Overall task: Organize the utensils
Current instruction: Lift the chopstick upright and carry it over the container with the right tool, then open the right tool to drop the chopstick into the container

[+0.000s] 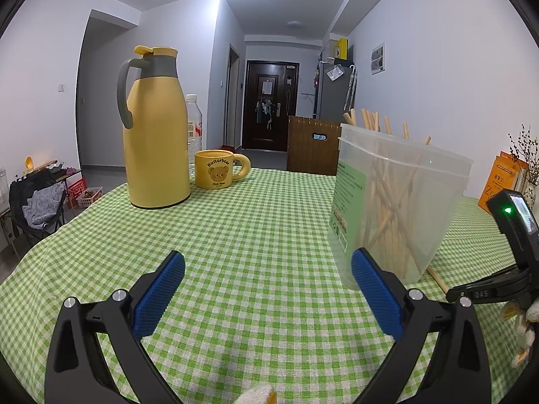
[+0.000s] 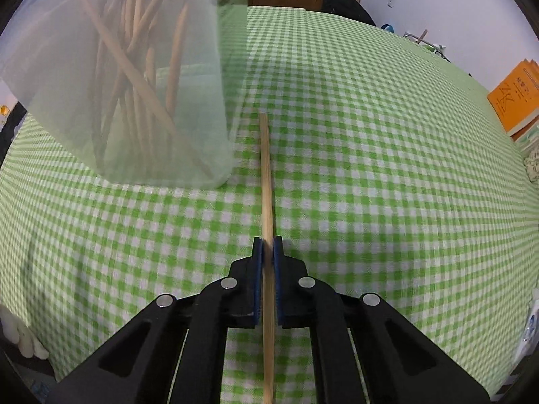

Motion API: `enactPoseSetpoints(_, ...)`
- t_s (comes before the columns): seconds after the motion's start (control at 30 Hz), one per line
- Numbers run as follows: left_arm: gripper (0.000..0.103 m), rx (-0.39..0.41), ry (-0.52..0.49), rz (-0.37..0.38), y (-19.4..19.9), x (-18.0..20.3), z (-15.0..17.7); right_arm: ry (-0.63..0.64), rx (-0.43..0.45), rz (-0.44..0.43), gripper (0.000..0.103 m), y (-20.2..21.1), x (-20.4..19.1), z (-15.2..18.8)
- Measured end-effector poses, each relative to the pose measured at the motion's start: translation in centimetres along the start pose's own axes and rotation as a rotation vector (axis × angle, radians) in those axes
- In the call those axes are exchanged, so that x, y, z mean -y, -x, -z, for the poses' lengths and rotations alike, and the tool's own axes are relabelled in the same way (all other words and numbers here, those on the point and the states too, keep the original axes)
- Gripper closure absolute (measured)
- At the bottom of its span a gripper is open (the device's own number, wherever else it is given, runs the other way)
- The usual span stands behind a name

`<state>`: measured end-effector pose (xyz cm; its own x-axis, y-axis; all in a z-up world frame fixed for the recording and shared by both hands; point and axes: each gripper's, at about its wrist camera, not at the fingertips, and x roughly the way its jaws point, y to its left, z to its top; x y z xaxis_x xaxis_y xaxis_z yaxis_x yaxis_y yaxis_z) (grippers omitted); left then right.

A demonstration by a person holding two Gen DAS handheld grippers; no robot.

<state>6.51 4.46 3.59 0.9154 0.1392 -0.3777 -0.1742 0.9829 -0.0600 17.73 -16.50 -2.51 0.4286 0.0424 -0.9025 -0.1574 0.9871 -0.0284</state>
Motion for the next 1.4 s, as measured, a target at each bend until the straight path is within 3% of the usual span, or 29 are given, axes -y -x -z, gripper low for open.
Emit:
enactPoseSetpoints(0.23, 0.007, -0.004, 0.01, 0.0, 0.0, -0.1, 0.1, -0.031, 0.146, -0.063, 0.097, 3.4, 1.6, 2.5)
enactPoseSetpoints(0.47, 0.007, 0.011, 0.019, 0.007, 0.3, -0.4, 0.0, -0.033, 0.401, -0.081, 0.097, 8.2, 2.8, 5.8)
enactPoseSetpoints(0.67, 0.007, 0.022, 0.056, 0.041, 1.8, -0.2, -2.3, -0.04, 0.635, -0.136, 0.097, 13.6, 3.7, 5.9)
enactPoseSetpoints(0.87, 0.007, 0.072, 0.071, 0.072, 3.1, 1.1, -7.3, -0.024, 0.78, -0.192, 0.097, 17.4, 3.5, 3.3)
enactPoseSetpoints(1.1, 0.007, 0.098, 0.074, 0.082, 2.9, 2.9, -12.0, 0.001, 0.887, -0.256, 0.097, 18.9, 2.6, -1.6)
enactPoseSetpoints(1.4, 0.007, 0.077, 0.083, 0.053, 0.7, 3.7, -13.5, -0.028, 0.973, -0.281, 0.097, 18.4, 1.4, -8.2)
